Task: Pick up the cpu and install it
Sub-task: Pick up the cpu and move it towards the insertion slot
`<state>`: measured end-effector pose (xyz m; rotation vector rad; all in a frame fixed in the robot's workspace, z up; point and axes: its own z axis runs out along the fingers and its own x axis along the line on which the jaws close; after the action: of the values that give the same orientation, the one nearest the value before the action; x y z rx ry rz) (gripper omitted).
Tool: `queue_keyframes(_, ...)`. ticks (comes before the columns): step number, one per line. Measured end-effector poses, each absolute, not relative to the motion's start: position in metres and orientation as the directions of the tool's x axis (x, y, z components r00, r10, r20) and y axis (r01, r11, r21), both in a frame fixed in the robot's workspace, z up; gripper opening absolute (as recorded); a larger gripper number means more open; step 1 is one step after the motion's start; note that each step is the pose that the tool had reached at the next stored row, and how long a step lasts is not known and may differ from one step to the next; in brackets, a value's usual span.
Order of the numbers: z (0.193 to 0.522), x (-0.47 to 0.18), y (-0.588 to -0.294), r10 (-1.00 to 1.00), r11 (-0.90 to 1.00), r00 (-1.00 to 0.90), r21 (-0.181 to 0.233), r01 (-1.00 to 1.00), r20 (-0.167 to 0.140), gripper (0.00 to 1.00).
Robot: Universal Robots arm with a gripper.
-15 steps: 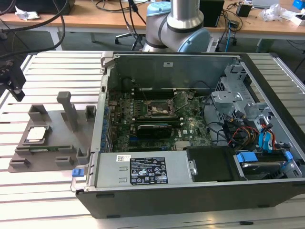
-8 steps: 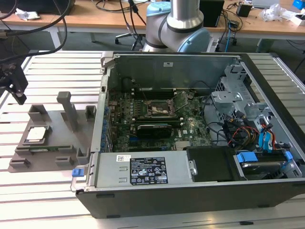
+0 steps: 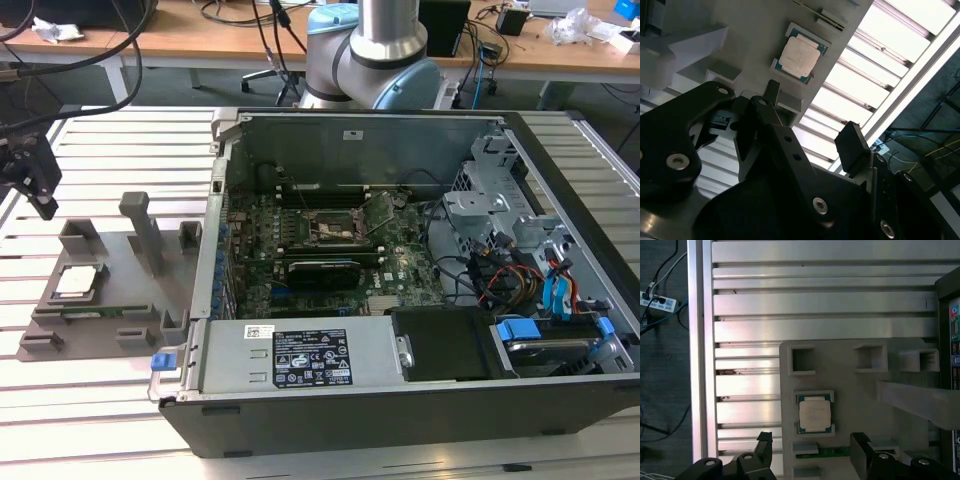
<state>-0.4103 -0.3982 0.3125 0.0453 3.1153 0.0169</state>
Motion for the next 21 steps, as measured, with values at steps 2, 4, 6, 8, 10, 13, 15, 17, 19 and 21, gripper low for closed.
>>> queue_keyframes(2,0.312,-0.41,-0.398,0.029,1.0,-0.999,0.011,0.029,-0.026,0.72)
queue_keyframes(4,0.312,-0.41,-0.398,0.029,1.0,-0.999,0.011,0.029,-0.026,0.72)
queue_keyframes(6,0.312,-0.41,-0.398,0.029,1.0,-0.999,0.011,0.029,-0.026,0.72)
queue_keyframes(8,0.311,-0.409,-0.398,0.029,1.0,-0.999,0.011,0.029,-0.026,0.72)
queue_keyframes(10,0.31,-0.409,-0.398,0.029,1.0,-0.999,0.011,0.029,-0.026,0.72)
queue_keyframes(13,0.307,-0.408,-0.398,0.029,1.0,-0.999,0.011,0.029,-0.026,0.72)
queue_keyframes(15,0.306,-0.408,-0.398,0.029,1.0,-0.999,0.011,0.029,-0.026,0.72)
queue_keyframes(17,0.304,-0.408,-0.398,0.029,1.0,-0.999,0.011,0.029,-0.026,0.72)
queue_keyframes(19,0.302,-0.408,-0.398,0.029,1.0,-0.999,0.011,0.029,-0.026,0.72)
queue_keyframes(21,0.301,-0.408,-0.398,0.029,1.0,-0.999,0.011,0.029,-0.026,0.72)
